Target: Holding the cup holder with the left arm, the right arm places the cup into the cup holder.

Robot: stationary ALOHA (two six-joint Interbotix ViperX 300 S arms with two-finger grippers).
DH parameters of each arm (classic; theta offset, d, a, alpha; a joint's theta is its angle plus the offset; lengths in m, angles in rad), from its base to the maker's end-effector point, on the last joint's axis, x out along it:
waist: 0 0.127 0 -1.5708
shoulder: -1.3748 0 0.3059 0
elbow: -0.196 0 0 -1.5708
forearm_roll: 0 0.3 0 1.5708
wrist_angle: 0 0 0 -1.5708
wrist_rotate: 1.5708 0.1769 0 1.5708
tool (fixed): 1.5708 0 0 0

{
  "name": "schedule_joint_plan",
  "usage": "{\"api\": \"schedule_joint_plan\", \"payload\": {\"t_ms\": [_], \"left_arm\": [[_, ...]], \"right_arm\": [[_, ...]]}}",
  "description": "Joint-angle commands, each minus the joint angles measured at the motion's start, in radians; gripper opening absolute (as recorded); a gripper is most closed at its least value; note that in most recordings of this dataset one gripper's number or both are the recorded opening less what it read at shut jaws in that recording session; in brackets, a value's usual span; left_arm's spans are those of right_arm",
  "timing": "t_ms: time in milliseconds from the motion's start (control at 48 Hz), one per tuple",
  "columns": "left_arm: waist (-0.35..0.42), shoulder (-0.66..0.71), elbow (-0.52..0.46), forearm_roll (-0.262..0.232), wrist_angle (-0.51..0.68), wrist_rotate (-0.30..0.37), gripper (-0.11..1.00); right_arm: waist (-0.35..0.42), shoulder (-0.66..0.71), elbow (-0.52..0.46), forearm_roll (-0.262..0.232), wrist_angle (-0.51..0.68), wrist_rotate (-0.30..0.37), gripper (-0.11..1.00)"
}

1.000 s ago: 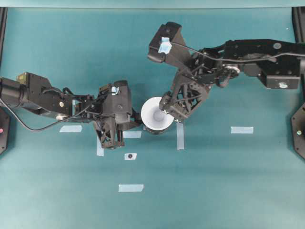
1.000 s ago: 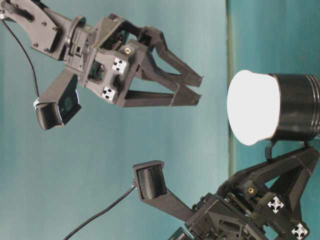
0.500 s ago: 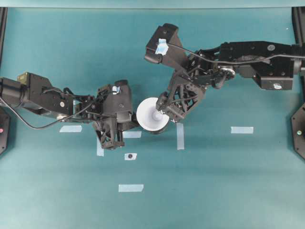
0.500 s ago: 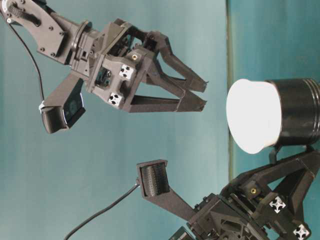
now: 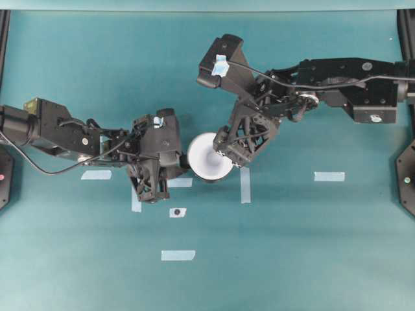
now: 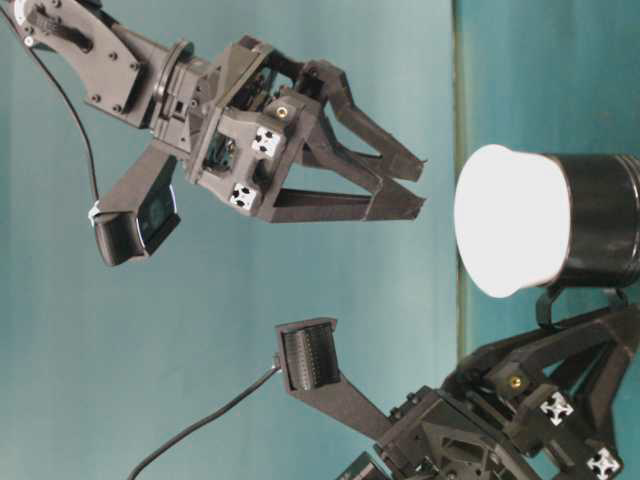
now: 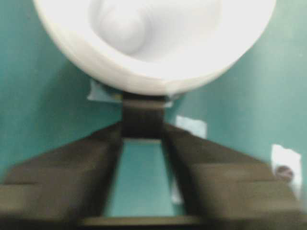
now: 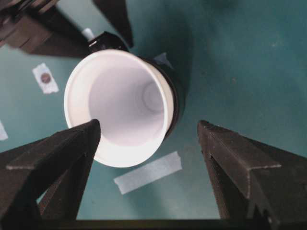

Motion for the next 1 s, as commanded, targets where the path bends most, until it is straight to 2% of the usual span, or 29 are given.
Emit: {"api": "schedule_joint_plan", "payload": {"t_ms": [0, 62, 146, 583, 979], "left_arm": [[-0.002, -0.021, -0.020, 0.002, -0.003, 0.000, 0.70], [-0.002, -0.025, -0.025, 0.002, -0.002, 0.000, 0.83], [-0.002, -0.028, -0.028, 0.002, -0.002, 0.002, 0.89], [-0.002, -0.051, -0.034, 0.002, 0.055, 0.003, 0.87], [-0.003, -0.153, -0.018, 0.002, 0.072, 0.002, 0.87]], "right_arm": [[0.003, -0.028, -0.008, 0.002, -0.006, 0.009, 0.88], [0.006, -0.028, -0.009, 0.002, -0.006, 0.009, 0.88], [0.008, -0.028, -0.008, 0.002, -0.006, 0.009, 0.88], [0.012, -0.025, -0.005, 0.002, -0.006, 0.009, 0.88], [0.012, -0.040, -0.009, 0.002, -0.002, 0.003, 0.88]]}}
